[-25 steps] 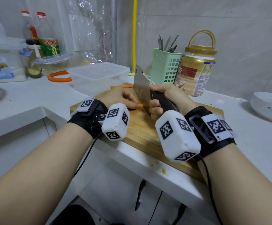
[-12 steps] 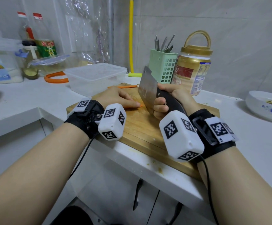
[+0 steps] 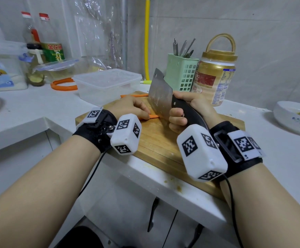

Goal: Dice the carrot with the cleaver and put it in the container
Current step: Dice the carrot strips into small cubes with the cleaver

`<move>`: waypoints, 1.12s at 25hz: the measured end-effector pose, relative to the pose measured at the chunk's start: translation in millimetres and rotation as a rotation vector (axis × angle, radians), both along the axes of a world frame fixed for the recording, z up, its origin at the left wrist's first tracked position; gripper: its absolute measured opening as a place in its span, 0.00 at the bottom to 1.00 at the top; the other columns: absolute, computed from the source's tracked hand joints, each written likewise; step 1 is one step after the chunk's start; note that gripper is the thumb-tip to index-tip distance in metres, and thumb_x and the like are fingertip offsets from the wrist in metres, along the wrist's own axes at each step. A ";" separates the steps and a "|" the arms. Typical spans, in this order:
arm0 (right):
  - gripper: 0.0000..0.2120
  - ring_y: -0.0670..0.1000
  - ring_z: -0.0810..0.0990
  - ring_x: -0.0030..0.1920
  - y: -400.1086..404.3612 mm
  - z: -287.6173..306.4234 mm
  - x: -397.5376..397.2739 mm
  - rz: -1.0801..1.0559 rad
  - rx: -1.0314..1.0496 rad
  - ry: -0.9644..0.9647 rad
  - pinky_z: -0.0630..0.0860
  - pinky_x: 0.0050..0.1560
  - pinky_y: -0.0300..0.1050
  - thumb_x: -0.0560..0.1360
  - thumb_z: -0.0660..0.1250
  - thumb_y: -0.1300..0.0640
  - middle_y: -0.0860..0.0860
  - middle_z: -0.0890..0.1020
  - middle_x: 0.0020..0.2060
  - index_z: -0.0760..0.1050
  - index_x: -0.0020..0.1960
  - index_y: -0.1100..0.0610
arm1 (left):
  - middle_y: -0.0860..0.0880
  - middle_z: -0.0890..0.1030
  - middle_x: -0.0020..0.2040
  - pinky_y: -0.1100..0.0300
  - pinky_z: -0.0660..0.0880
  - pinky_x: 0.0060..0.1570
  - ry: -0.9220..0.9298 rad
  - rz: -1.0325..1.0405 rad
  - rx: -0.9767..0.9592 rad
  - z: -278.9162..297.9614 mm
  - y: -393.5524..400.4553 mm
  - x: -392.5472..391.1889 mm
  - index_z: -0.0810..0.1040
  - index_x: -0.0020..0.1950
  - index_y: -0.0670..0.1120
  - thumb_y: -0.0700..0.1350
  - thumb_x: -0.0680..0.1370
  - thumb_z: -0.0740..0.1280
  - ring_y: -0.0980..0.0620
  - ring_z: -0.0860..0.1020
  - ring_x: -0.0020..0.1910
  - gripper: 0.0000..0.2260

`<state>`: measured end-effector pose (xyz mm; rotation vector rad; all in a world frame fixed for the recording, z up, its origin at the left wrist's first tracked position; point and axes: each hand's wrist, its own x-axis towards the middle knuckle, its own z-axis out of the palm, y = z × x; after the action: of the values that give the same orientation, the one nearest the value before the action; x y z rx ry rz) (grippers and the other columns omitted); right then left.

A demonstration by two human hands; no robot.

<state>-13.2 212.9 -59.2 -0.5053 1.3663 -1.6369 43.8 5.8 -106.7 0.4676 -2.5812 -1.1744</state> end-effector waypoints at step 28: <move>0.12 0.49 0.65 0.17 -12.6 -10.0 -11.6 -0.038 0.025 0.045 0.56 0.30 0.42 0.80 0.58 0.48 0.51 0.68 0.21 0.63 0.46 0.56 | 0.57 0.85 0.43 0.58 0.74 0.59 0.057 -0.044 0.071 0.5 5.0 3.6 0.86 0.43 0.50 0.46 0.70 0.77 0.59 0.80 0.48 0.04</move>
<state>-24.8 200.4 -69.3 -0.5069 1.4362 -1.6455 47.4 10.8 -106.2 0.3876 -2.5204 -1.2792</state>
